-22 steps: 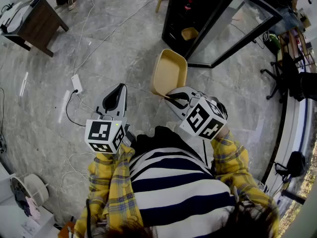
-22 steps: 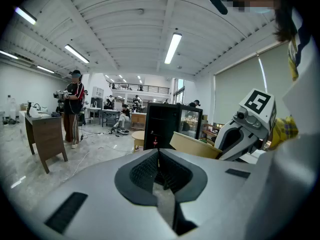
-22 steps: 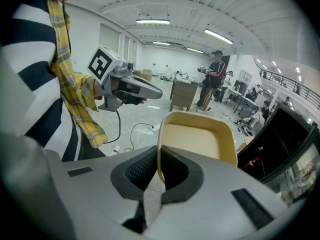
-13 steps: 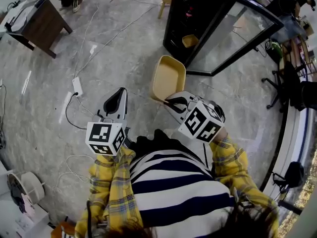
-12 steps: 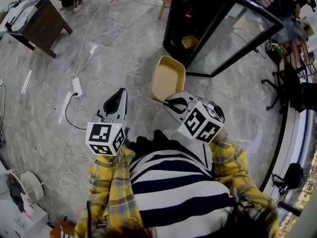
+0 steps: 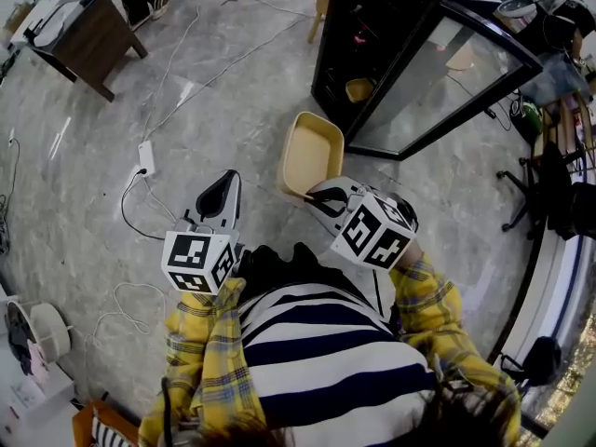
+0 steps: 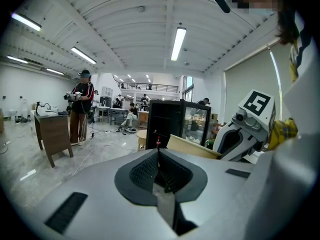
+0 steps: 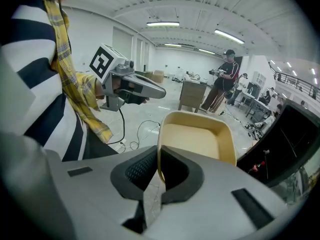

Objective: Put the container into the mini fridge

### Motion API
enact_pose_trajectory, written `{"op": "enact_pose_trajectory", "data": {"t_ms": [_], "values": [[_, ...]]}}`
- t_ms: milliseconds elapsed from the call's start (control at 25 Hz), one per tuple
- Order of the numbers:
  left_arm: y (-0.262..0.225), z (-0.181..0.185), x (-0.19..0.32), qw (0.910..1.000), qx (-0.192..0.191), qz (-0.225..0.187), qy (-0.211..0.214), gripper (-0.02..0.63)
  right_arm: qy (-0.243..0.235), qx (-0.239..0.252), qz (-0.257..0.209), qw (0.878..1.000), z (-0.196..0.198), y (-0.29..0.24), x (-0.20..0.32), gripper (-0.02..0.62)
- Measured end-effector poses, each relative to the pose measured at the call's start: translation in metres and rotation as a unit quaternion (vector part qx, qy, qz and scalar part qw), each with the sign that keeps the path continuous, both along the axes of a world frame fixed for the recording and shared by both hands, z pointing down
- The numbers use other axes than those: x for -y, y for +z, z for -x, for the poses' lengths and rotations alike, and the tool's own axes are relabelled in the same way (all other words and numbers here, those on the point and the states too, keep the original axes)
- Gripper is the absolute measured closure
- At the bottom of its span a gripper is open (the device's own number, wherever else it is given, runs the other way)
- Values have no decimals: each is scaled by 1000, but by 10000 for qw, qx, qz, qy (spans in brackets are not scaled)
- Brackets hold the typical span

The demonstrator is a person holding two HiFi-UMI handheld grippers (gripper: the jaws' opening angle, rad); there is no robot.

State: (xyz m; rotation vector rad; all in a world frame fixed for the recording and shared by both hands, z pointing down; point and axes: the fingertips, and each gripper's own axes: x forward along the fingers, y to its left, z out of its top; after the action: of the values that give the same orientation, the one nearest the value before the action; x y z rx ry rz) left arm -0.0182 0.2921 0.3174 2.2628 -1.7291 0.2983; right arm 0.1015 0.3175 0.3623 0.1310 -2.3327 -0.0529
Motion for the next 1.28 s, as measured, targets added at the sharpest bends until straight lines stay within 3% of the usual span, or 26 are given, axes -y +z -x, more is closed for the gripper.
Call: {"op": "enact_pose_trajectory", "data": {"t_ms": [360,760,1280], "values": [[-2,5,11,9999,46,61,-82,588,-92,43,59,9999,3,1,5,560],[11,2,70,9995,-164,-36,273,588,155,-195,62,9997,6,14,46,560],[19,66,179,9970,-302,89,702,588,568,-347,263,9974,69,16,141,560]]}}
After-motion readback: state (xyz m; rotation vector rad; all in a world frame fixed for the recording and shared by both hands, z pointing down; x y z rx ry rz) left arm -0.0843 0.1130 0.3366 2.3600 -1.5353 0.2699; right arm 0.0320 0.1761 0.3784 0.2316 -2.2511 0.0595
